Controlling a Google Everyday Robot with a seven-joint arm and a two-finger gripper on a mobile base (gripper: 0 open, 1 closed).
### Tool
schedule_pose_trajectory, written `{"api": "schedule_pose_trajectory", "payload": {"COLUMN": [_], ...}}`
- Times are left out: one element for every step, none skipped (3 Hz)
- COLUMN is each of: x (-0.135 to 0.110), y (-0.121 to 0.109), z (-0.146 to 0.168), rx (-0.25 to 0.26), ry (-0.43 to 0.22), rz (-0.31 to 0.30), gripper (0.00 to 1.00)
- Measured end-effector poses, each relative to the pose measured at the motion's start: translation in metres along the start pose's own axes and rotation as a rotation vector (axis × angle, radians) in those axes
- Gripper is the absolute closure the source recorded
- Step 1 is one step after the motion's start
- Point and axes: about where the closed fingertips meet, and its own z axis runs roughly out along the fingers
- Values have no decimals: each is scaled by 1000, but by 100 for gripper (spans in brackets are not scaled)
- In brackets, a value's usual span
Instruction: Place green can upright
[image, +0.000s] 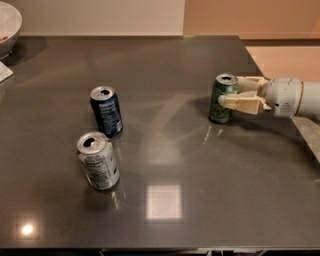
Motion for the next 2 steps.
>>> {"api": "schedule_pose_trajectory", "payload": {"x": [-1, -1], "y": [1, 1], "z": [2, 2], "rx": [-4, -4], "ry": [0, 0], "rz": [-2, -2], "gripper": [0, 0]}}
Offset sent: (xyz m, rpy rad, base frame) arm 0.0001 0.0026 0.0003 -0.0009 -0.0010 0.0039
